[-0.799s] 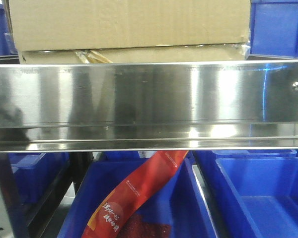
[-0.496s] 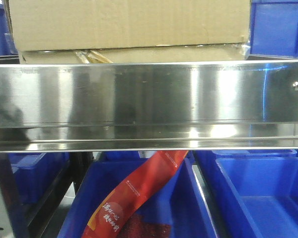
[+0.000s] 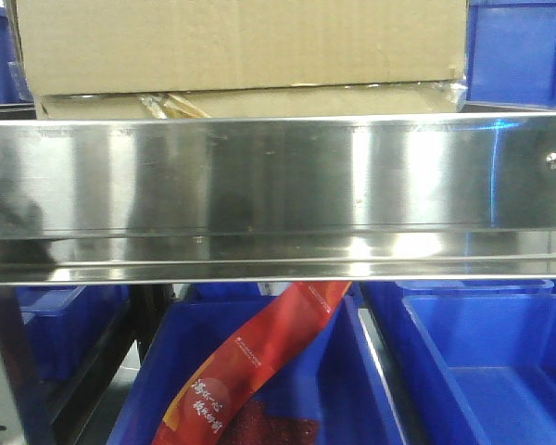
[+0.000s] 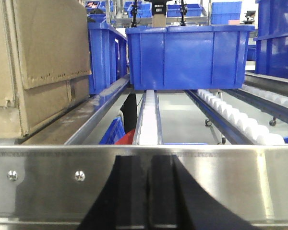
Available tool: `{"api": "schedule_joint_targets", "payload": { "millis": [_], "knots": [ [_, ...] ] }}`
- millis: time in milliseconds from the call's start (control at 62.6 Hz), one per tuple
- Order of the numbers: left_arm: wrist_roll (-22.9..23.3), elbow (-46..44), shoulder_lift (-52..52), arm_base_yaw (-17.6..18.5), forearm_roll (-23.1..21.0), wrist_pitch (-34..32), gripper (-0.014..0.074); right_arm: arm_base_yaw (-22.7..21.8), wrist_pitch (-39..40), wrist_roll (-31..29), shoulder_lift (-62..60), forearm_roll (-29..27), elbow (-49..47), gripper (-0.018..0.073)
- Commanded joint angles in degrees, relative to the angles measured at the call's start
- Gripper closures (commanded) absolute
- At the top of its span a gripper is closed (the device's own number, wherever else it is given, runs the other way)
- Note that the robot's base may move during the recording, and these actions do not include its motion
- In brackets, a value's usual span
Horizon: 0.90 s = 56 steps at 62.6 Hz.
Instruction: Grab carton from right shelf to conveyor
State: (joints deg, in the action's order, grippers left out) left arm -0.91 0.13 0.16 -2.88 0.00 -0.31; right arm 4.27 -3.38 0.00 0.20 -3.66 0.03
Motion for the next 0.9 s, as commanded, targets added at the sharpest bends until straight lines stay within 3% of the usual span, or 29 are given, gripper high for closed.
{"api": "schedule_joint_targets", "payload": {
  "millis": [0, 112, 192, 352, 432, 512, 623, 767, 879],
  "knots": [
    [-0.23, -0.13, -0.16, -0.04, 0.0, -3.25, 0.0599, 0.08, 2.99, -0.55, -0.2, 0.35, -0.03, 0.0628],
    [-0.23, -0.13, -0.16, -0.13, 0.0, -9.28, 0.0599, 0.08, 4.3, -0.55, -0.2, -2.06, -0.79, 0.0628],
    [-0.23, -1.11, -0.16, -0.13, 0.0, -9.7, 0.0599, 0.08, 2.91, -0.55, -0.2, -2.16, -5.29, 0.0628],
    [-0.23, -11.72, -0.16, -0.13, 2.71, 1.21, 0.0596, 0.08, -10.36, -0.55, -0.15, -2.16, -17.92, 0.0628],
    [-0.23, -19.4, 2.56, -0.13, 4.48, 8.11, 0.0531, 0.08, -13.59, -0.55, 2.39, -2.16, -23.67, 0.061],
    [-0.33, -25.5, 6.27, -0.13, 4.76, 13.3, 0.0424, 0.08, -13.57, -0.55, 5.62, -2.85, -27.54, 0.0512],
    [-0.33, -32.69, 12.77, -0.13, 3.58, 17.44, 0.0253, 0.08, -13.57, -0.55, 10.07, -4.14, -31.62, 0.0264],
    [-0.33, -39.02, 20.45, 0.57, 1.56, 19.44, 0.0128, 0.08, -13.3, -0.55, 15.84, -3.55, -33.71, -0.0012],
    [-0.33, -42.45, 24.57, 5.15, 1.56, 19.44, 0.0092, 0.08, -11.68, -0.55, 19.06, -2.32, -33.7, -0.0009]
  ]
}}
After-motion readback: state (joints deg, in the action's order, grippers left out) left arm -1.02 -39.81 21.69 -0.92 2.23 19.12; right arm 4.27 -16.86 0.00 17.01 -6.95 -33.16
